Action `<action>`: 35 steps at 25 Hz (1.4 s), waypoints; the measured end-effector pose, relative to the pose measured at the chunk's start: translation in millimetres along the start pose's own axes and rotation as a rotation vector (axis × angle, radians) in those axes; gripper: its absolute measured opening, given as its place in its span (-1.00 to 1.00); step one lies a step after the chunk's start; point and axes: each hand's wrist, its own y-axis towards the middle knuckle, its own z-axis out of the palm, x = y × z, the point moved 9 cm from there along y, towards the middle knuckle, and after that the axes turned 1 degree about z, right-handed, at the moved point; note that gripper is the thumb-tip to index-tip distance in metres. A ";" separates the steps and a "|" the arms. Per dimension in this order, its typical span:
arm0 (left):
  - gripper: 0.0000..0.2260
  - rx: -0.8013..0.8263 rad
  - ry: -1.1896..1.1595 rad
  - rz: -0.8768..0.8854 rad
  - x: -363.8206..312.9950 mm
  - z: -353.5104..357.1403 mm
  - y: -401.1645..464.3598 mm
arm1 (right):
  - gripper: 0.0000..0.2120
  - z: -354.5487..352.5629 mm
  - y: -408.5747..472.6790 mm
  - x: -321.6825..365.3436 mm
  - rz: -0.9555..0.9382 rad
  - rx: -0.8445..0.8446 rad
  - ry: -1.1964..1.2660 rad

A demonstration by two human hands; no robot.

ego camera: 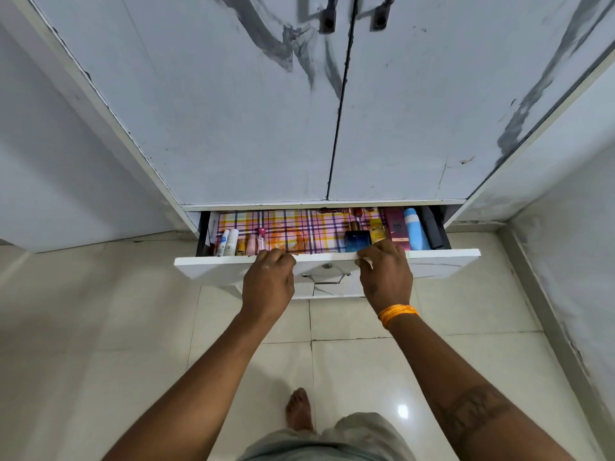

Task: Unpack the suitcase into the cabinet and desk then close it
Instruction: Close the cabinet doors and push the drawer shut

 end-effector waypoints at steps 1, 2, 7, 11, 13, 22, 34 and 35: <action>-0.81 0.002 -0.002 -0.005 3.8 1.6 4.8 | -0.93 2.9 9.8 0.7 0.006 0.002 -0.008; -0.80 0.007 0.005 -0.010 7.7 3.2 9.8 | -0.94 6.0 19.6 2.0 0.002 0.006 -0.022; -0.75 0.012 0.021 -0.023 20.1 12.0 34.3 | -0.94 16.8 48.8 8.1 -0.014 0.031 -0.061; -0.90 -0.083 -0.243 -0.292 36.0 18.3 37.4 | -0.77 13.8 55.6 -8.8 0.150 -0.014 0.096; -0.92 -0.114 -0.581 -0.726 58.4 43.4 21.3 | -0.66 22.8 48.1 -32.3 0.406 0.037 0.249; -0.15 -0.316 -1.044 -1.290 51.9 111.3 6.8 | -0.48 77.1 28.3 -79.8 0.986 -0.002 1.020; -0.12 -0.313 -0.907 -1.261 70.8 133.1 61.7 | -0.39 101.1 94.7 -98.3 0.897 0.092 0.827; -0.12 -0.311 -0.890 -1.257 72.7 133.3 62.9 | -0.39 101.5 96.5 -97.9 0.893 0.097 0.825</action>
